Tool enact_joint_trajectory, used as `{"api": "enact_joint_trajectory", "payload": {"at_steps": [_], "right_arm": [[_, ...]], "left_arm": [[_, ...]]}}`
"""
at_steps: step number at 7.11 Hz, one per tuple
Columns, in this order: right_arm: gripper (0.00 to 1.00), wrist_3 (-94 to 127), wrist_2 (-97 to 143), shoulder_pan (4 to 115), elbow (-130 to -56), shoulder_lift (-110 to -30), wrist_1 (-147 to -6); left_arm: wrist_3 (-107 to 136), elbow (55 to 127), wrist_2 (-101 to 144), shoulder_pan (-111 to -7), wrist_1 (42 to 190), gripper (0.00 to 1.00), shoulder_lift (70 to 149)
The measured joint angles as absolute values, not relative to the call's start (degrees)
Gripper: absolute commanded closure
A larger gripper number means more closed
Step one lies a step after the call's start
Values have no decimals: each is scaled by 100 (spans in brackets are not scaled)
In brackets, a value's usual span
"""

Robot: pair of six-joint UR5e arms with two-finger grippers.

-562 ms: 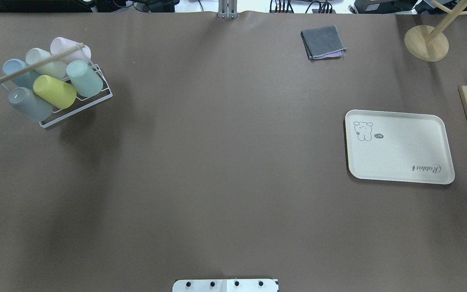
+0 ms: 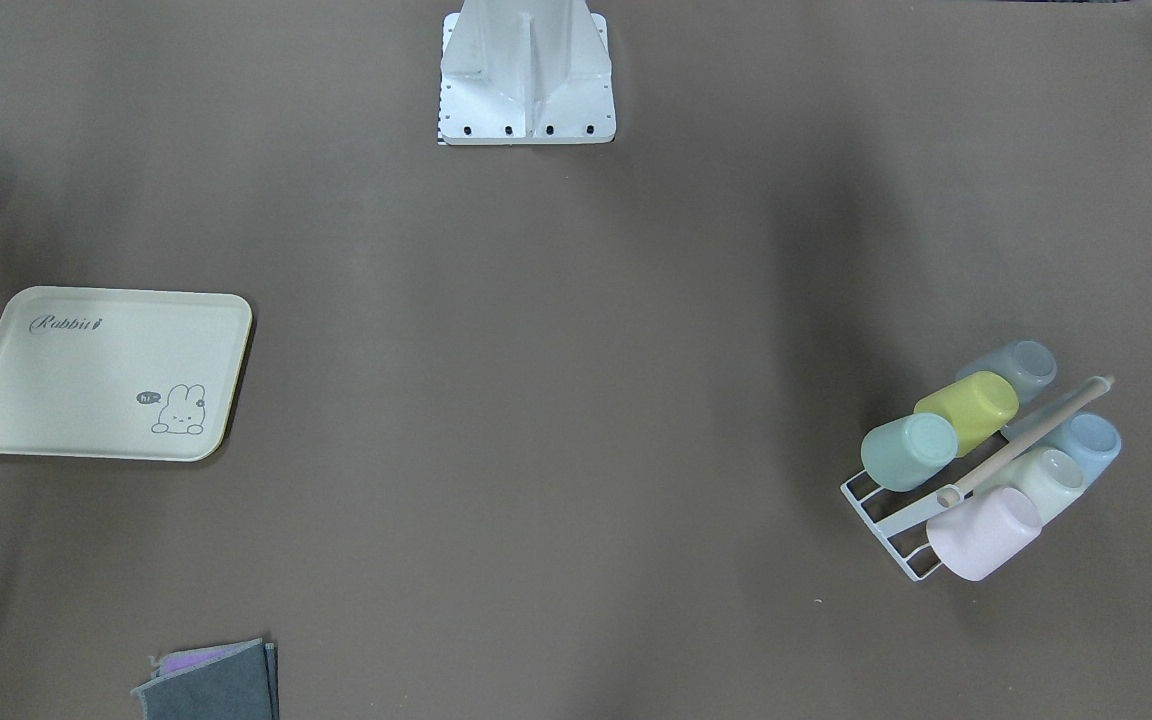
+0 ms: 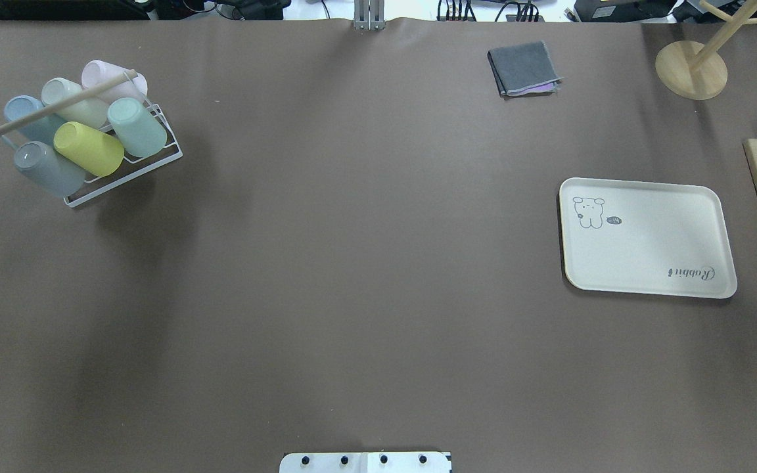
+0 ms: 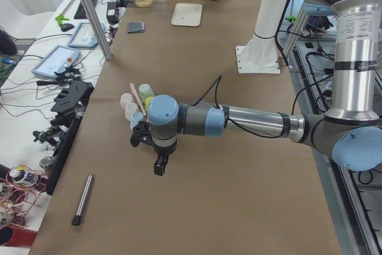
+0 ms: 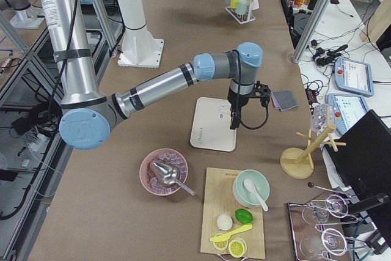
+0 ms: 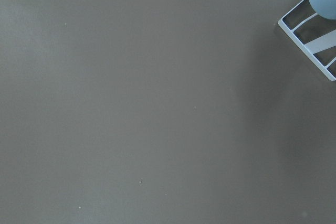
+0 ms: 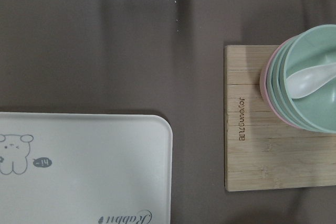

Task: Pick up and place green cup on tray

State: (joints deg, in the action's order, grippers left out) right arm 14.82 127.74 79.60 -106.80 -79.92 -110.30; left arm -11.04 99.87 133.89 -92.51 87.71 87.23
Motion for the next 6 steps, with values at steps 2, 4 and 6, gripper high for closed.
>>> {"api": "enact_joint_trajectory", "payload": {"at_steps": [2,4,6], "right_arm": [[0,1485,12721,7936,-10695,-8028,-11030],[0,1495,12723,7917,-10675,-8049,-11028],[0,1545,12744,7864,-10668,-7995,-11024]], "left_arm": [[-1099,9996,13394,-9247,8805,1,8742],[-1099,10016,13432,-9240,8814,1,8778],[-1104,10037,13544,-9238,8818,1,8794]]}}
